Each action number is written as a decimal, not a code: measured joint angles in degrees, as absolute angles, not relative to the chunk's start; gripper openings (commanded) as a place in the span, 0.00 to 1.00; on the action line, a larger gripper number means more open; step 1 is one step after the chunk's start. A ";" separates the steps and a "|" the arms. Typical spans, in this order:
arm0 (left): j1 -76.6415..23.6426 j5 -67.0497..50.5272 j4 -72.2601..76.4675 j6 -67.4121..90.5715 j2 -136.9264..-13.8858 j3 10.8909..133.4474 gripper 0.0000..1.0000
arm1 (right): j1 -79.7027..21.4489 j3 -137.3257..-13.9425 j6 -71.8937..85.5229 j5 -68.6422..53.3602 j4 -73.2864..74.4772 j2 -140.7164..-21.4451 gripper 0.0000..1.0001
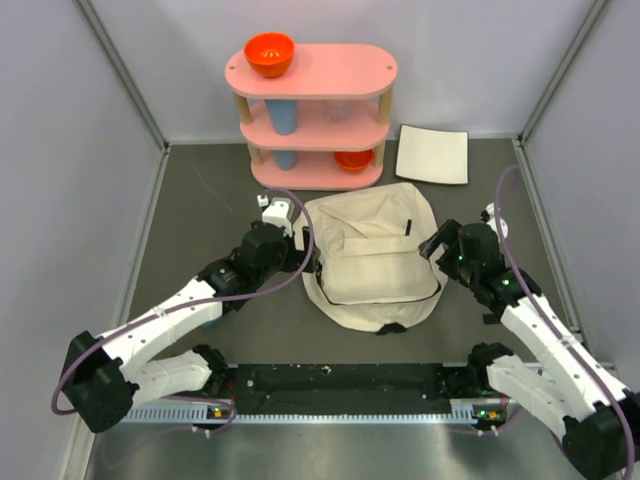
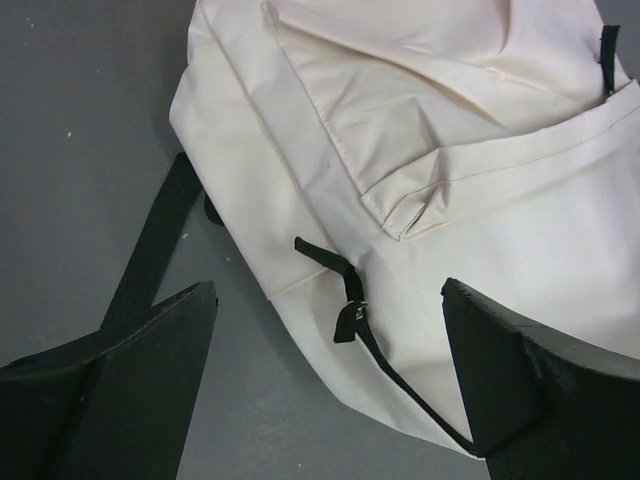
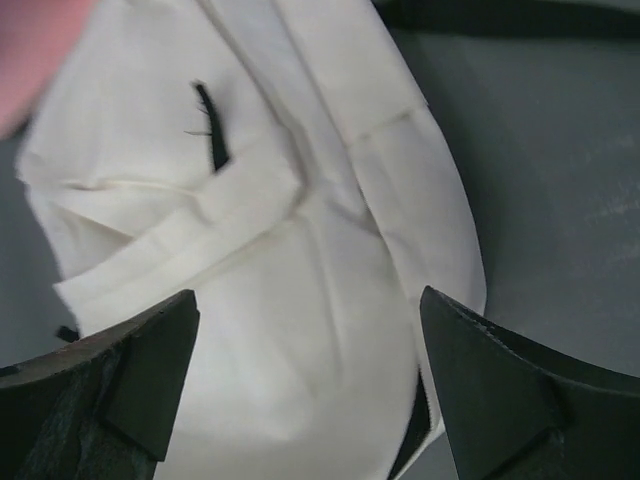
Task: Pack the student bag
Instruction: Zip the student bag at the center of the board, then unzip the student bag at the center of the board.
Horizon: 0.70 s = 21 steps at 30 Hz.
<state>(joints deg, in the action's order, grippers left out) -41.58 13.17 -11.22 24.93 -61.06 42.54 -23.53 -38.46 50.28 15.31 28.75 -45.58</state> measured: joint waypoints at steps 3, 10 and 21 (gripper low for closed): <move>-41.54 12.40 -11.16 24.80 -61.30 43.38 0.99 | -19.35 -35.48 48.53 8.49 28.34 -50.87 0.91; -41.47 10.46 -11.20 24.12 -62.17 44.66 0.99 | -18.57 -27.57 47.05 -2.92 19.64 -56.25 0.48; -41.39 3.75 -10.74 21.04 -68.25 51.05 0.99 | -21.30 -18.04 50.37 -11.09 12.78 -44.42 0.79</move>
